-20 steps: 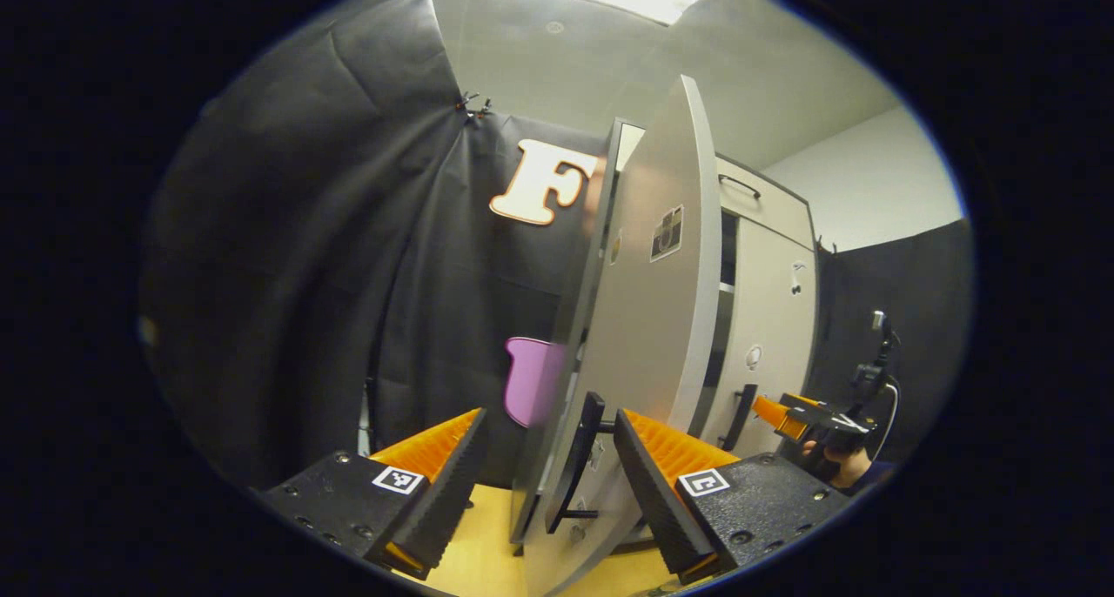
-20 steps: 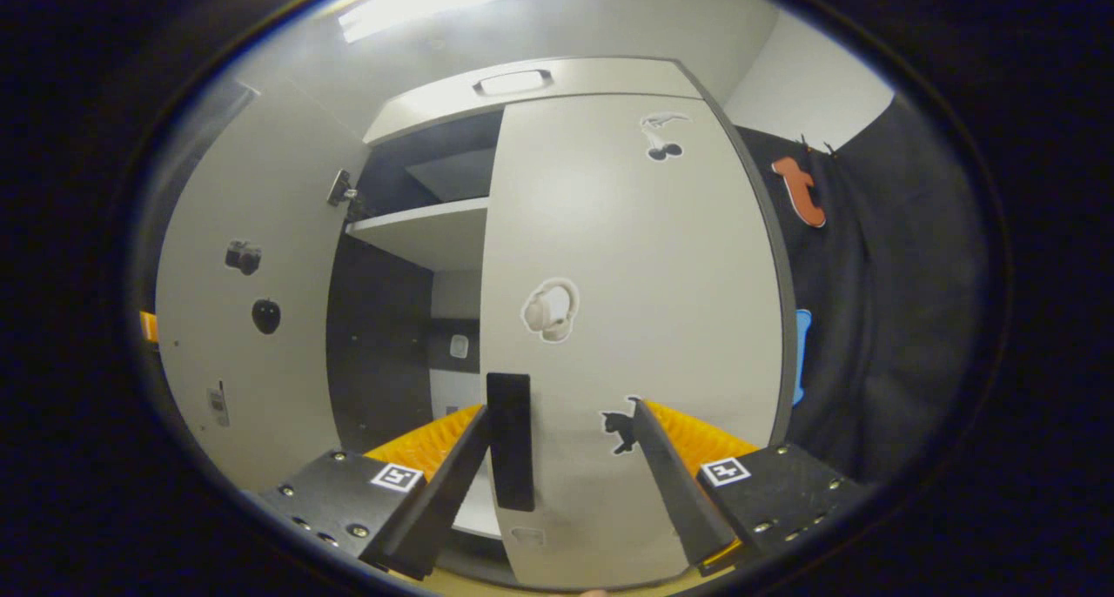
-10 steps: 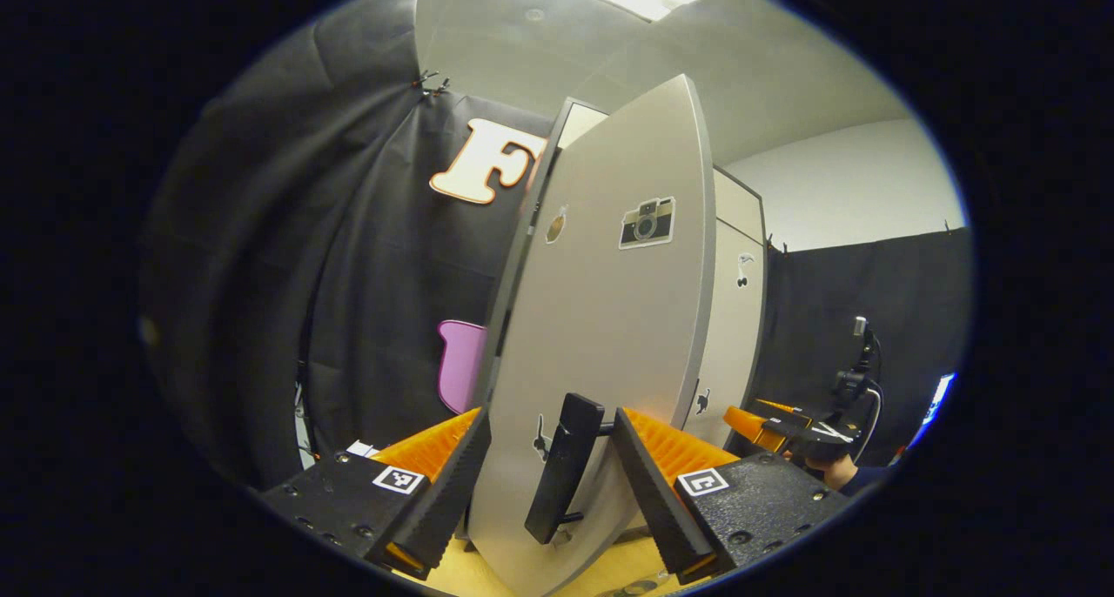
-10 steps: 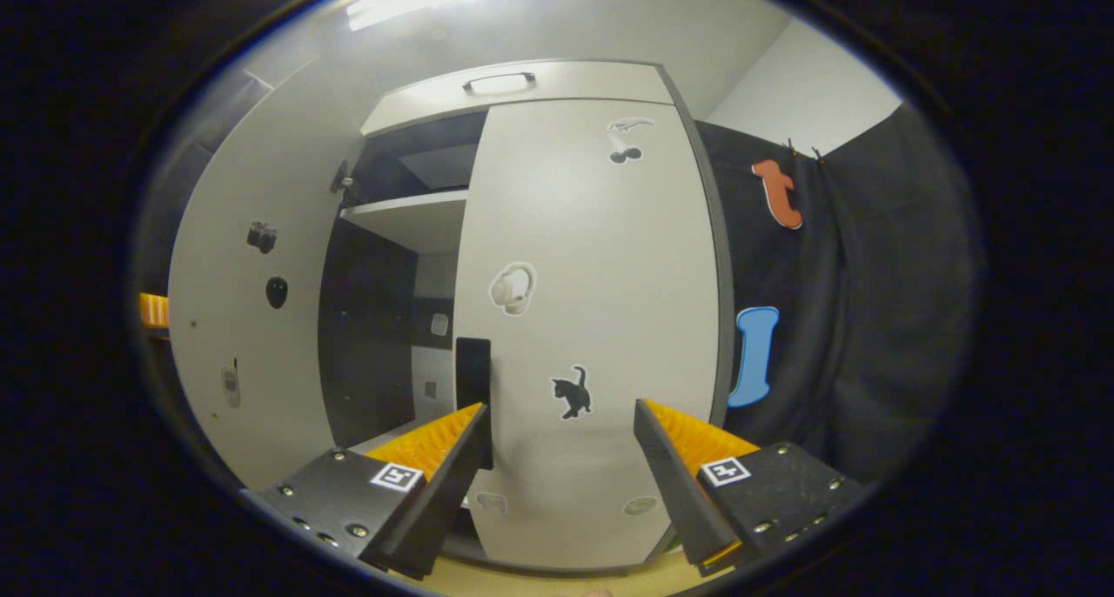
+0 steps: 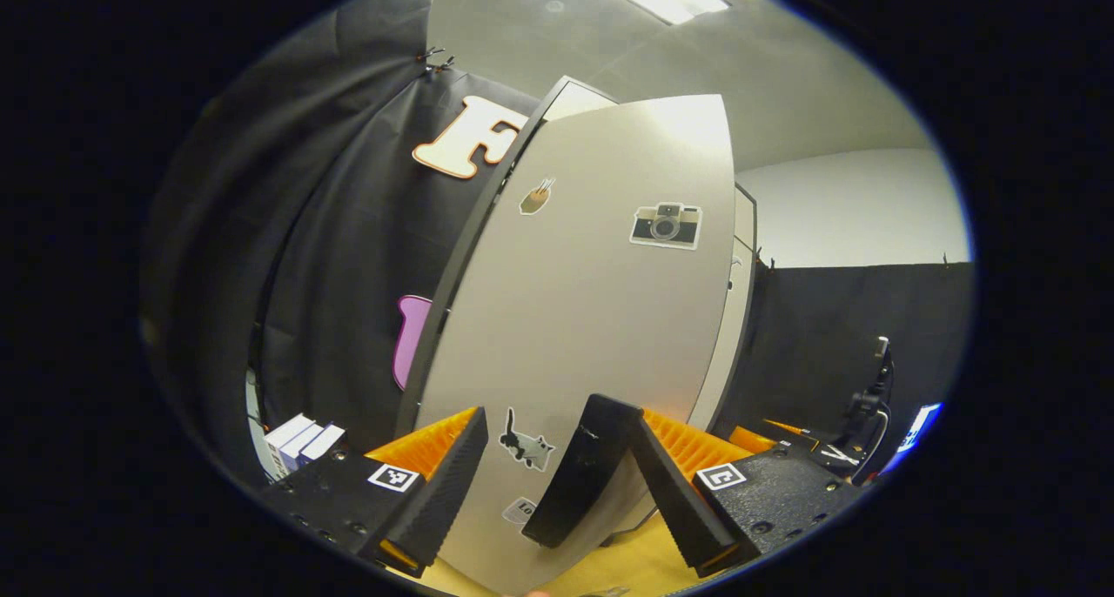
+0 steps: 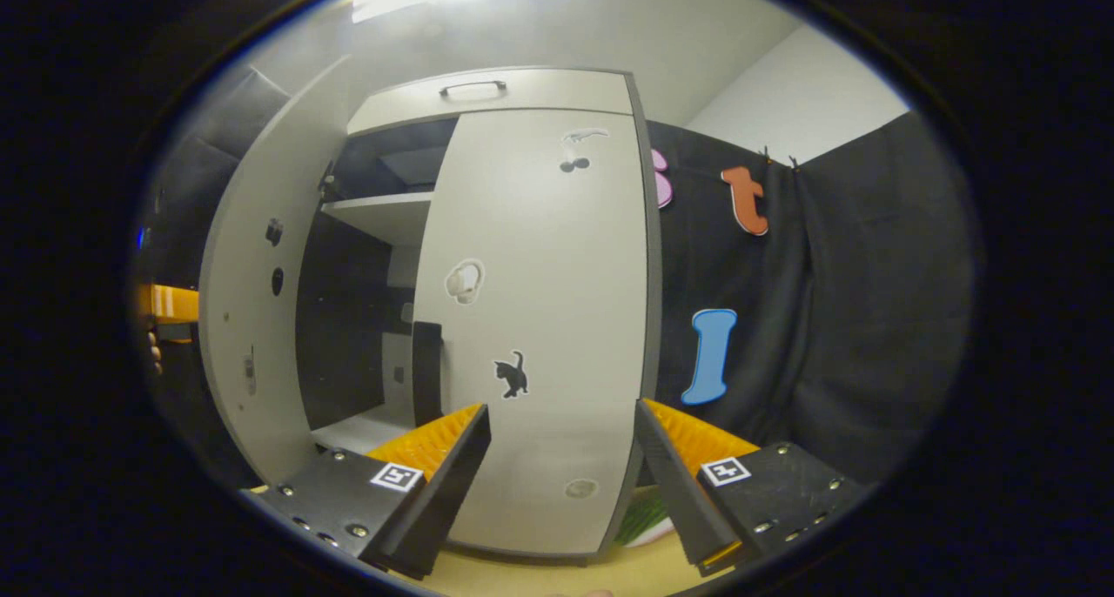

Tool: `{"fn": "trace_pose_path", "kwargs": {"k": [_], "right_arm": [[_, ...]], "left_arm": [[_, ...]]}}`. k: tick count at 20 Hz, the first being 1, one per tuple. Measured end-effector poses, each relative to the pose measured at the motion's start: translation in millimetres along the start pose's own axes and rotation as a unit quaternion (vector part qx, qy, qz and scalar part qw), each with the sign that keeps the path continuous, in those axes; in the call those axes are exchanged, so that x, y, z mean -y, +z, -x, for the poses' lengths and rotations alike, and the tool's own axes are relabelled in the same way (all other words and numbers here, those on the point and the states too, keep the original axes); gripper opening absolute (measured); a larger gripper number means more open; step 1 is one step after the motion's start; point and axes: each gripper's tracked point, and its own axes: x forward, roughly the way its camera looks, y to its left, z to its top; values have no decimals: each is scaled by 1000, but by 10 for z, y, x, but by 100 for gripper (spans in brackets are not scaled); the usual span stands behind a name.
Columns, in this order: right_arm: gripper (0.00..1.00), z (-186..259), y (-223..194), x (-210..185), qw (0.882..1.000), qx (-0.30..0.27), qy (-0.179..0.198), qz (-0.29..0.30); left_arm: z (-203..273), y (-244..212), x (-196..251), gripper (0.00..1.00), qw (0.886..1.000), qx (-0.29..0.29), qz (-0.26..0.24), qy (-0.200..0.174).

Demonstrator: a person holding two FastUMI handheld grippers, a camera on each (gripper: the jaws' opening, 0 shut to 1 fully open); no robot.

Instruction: Grasp the bottle in the cabinet with the left hand and place it on the coaster, then close the right door with the right hand and the left door with the left hand.

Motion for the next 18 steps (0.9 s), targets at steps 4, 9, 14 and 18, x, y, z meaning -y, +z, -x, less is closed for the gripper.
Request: {"fn": "trace_pose_path", "kwargs": {"k": [4, 9, 14, 18], "right_arm": [[100, 142, -9, 253, 1000, -4, -22, 4], [100, 299, -36, 596, 998, -10, -61, -7], [100, 485, -110, 942, 995, -19, -100, -2], [100, 614, -156, 1205, 991, -26, -130, -5]], "left_arm": [[-149, -51, 87, 100, 1000, -12, -22, -7], [-404, -166, 213, 100, 997, -27, -66, -9], [-705, -354, 319, 100, 998, -49, -44, -23], [-905, -438, 382, 100, 997, -58, -40, -31]]}}
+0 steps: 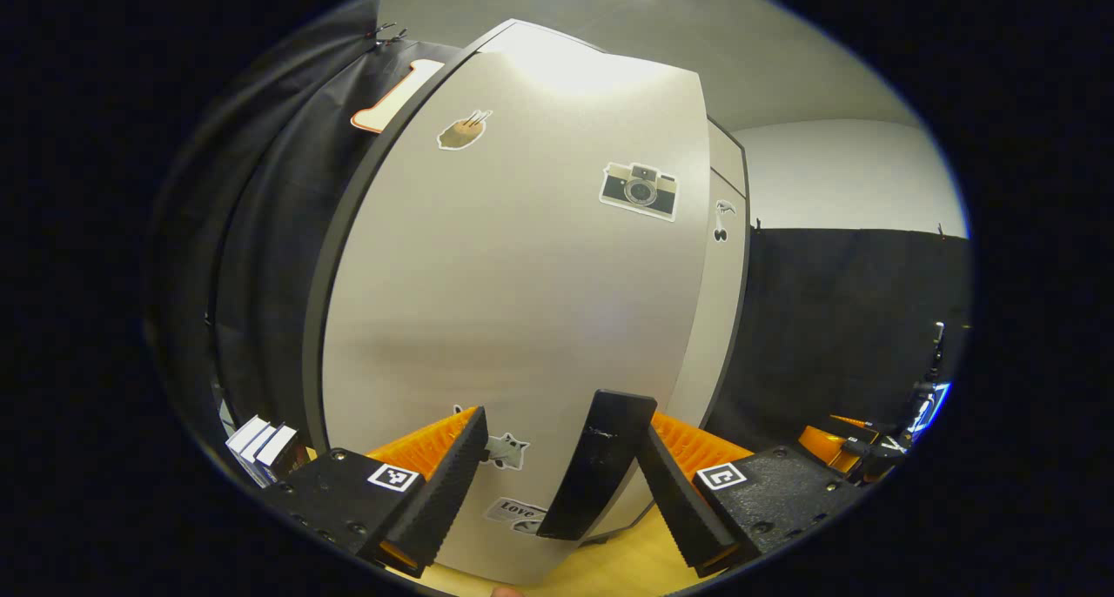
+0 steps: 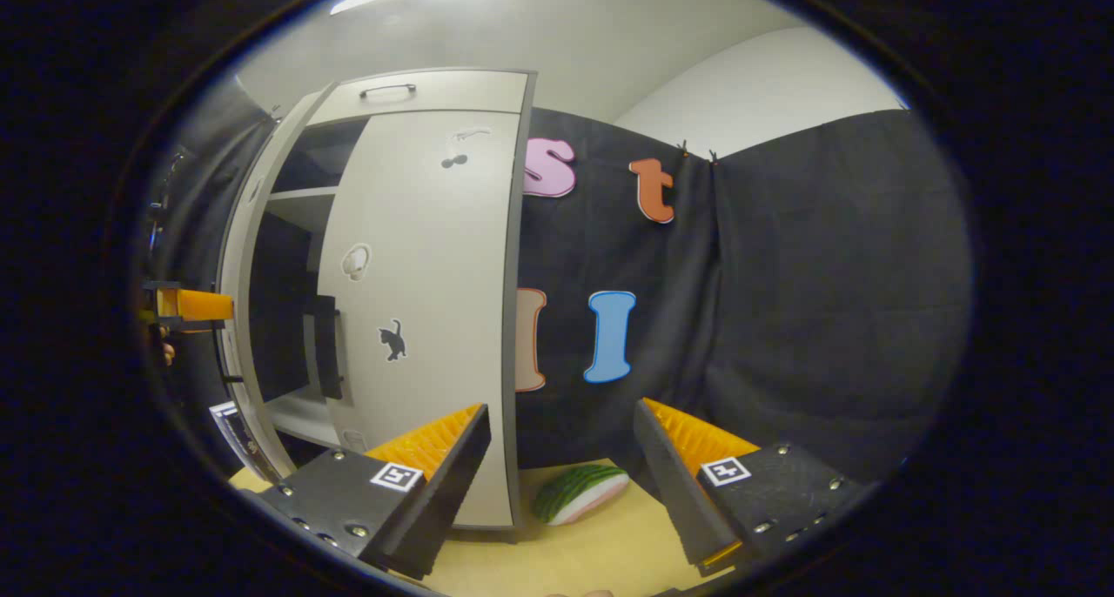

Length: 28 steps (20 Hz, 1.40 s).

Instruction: Grasp the bottle in the cabinet with the left hand and place it on the coaster, then close the right door with the right hand and the left door with the left hand.

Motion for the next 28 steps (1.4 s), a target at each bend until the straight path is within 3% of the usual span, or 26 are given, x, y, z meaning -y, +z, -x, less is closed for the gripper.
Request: {"fn": "trace_pose_path", "kwargs": {"k": [10, 28], "right_arm": [[100, 113, -142, 456, 999, -15, -46, -14], [97, 160, -311, 665, 996, -26, -75, -37]], "left_arm": [[-207, -80, 11, 99, 998, -15, -51, 19], [-192, -156, 83, 98, 996, -26, -78, 16]]}}
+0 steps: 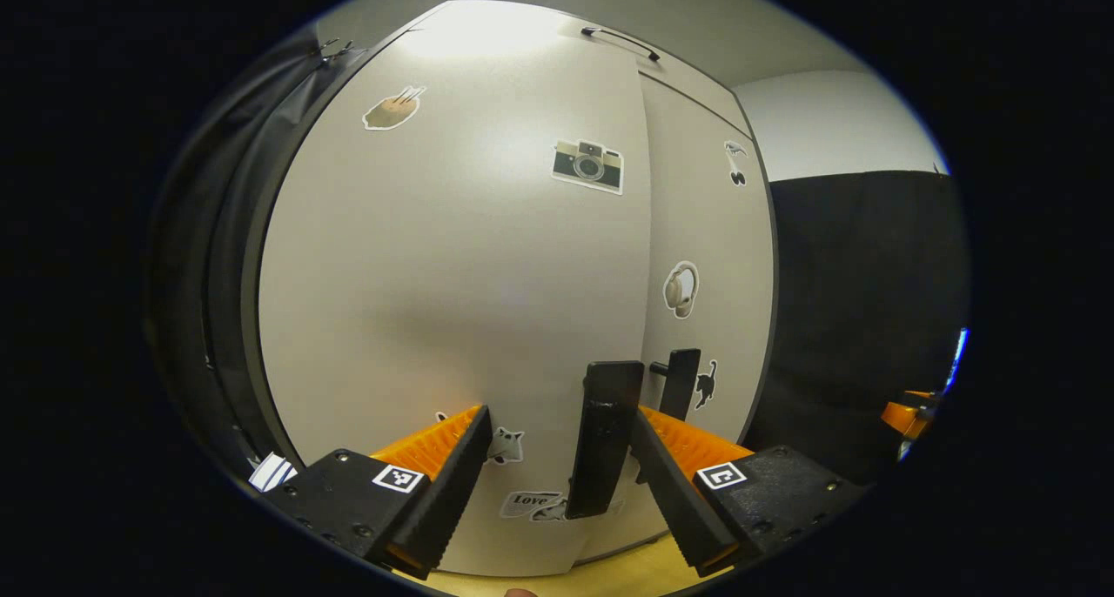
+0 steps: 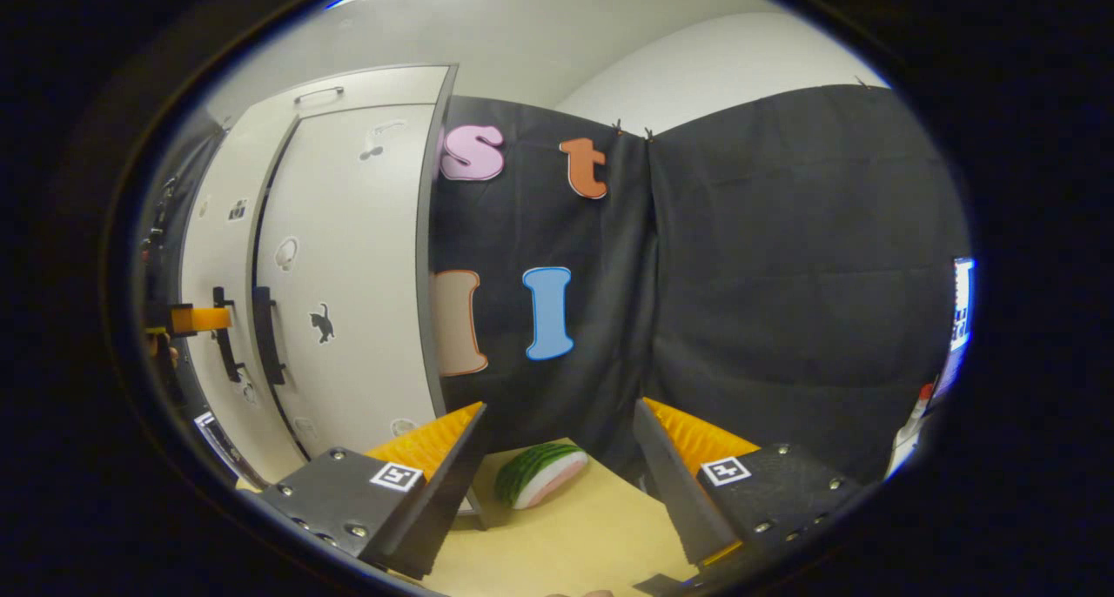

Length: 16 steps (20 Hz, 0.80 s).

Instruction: Grasp the bottle in the cabinet with the left hand and place it on the coaster, then close the right door with the right hand and the left door with the left hand.

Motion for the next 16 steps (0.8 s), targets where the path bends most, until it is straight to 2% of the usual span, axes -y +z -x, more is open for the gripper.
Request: {"fn": "trace_pose_path", "kwargs": {"k": [13, 16], "right_arm": [[100, -83, -18, -43, 1000, -1, 2, 2], [100, -130, -15, -121, 1000, -2, 12, 1]], "left_arm": [[56, -70, -18, 97, 1000, -7, 24, -10], [110, -142, -168, 97, 999, -16, 30, -2]]}}
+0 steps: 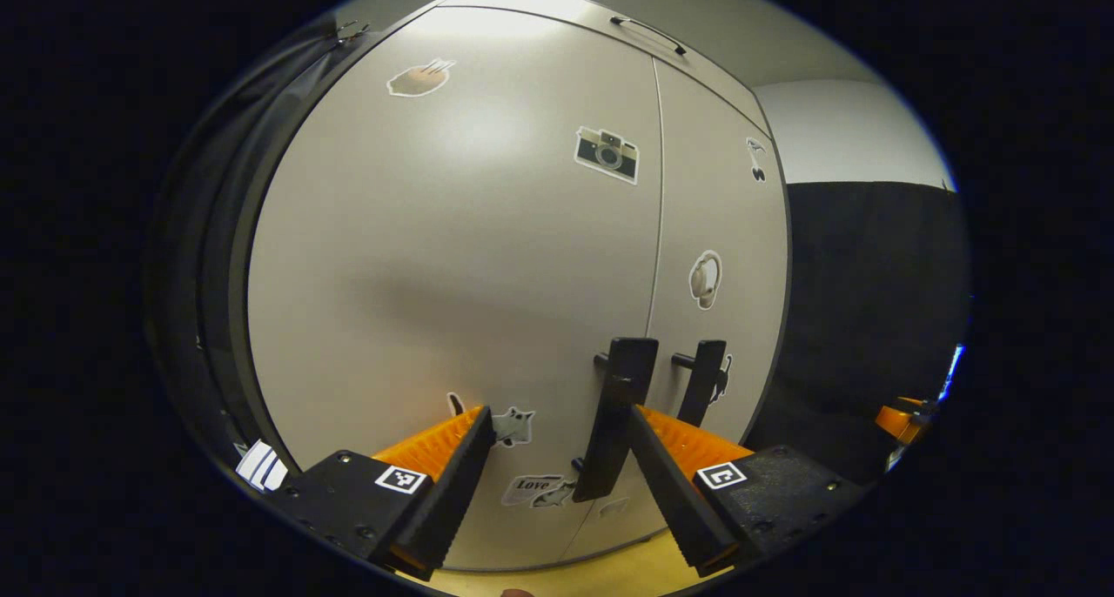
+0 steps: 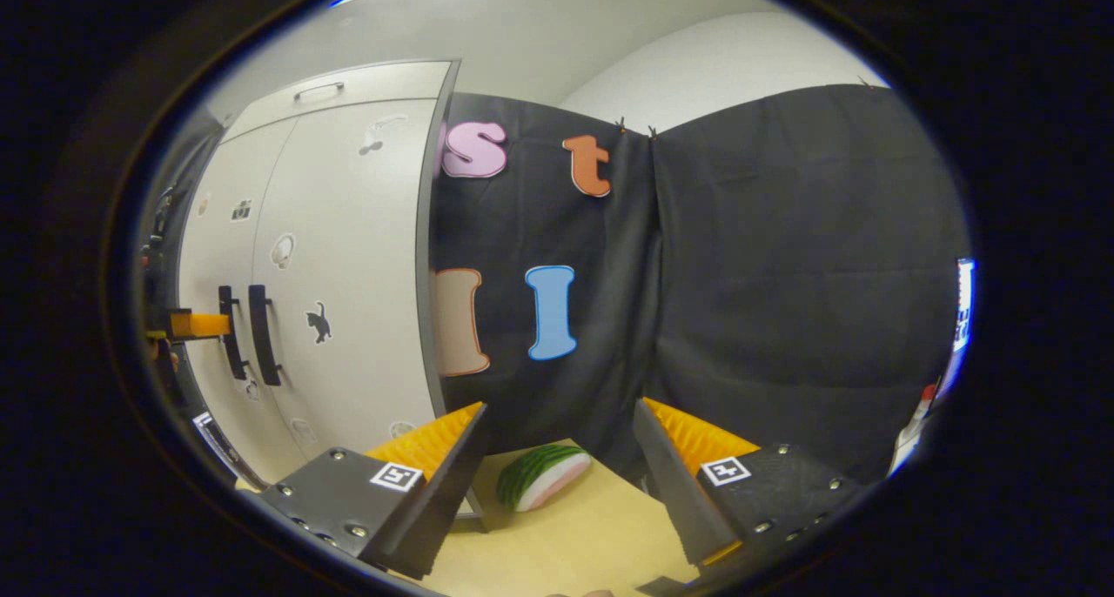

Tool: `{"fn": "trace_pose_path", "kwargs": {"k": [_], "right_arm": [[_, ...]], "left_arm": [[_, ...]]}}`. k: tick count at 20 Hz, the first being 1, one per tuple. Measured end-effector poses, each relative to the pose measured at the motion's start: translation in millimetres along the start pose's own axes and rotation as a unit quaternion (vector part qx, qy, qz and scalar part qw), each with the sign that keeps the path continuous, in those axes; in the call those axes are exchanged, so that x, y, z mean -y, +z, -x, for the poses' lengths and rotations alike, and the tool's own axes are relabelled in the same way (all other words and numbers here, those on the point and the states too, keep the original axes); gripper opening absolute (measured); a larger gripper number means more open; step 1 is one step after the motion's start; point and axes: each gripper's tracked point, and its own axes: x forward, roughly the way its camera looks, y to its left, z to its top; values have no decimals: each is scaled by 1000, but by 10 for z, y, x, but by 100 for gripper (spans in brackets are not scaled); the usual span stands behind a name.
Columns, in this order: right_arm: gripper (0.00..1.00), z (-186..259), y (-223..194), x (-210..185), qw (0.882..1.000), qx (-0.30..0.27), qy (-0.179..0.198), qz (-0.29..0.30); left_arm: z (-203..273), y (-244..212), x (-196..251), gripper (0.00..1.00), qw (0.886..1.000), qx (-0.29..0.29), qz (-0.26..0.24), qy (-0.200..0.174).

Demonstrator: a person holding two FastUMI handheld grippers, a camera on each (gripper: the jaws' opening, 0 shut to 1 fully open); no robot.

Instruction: Grasp the bottle in the cabinet with the left hand and place it on the coaster, then close the right door with the right hand and the left door with the left hand.

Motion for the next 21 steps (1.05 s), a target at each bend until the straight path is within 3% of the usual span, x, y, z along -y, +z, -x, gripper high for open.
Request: {"fn": "trace_pose_path", "kwargs": {"k": [4, 8, 15, 20, 21], "right_arm": [[100, -105, 83, -232, 1000, 5, 29, 8], [100, -151, 403, -589, 997, 20, 77, 3], [100, -6, 1226, -957, 985, 82, 153, 5], [100, 24, 1327, -854, 978, 92, 190, 9], [100, 14, 1320, -799, 977, 90, 194, 11]], "left_arm": [[181, 119, -189, 98, 999, 12, -9, 29], [494, 430, -69, 96, 998, 29, -16, 54], [1081, 1028, 667, 95, 990, 89, -72, 85], [1230, 1101, 1170, 92, 987, 98, -83, 92], [1240, 1080, 1255, 95, 987, 97, -81, 95]]}}
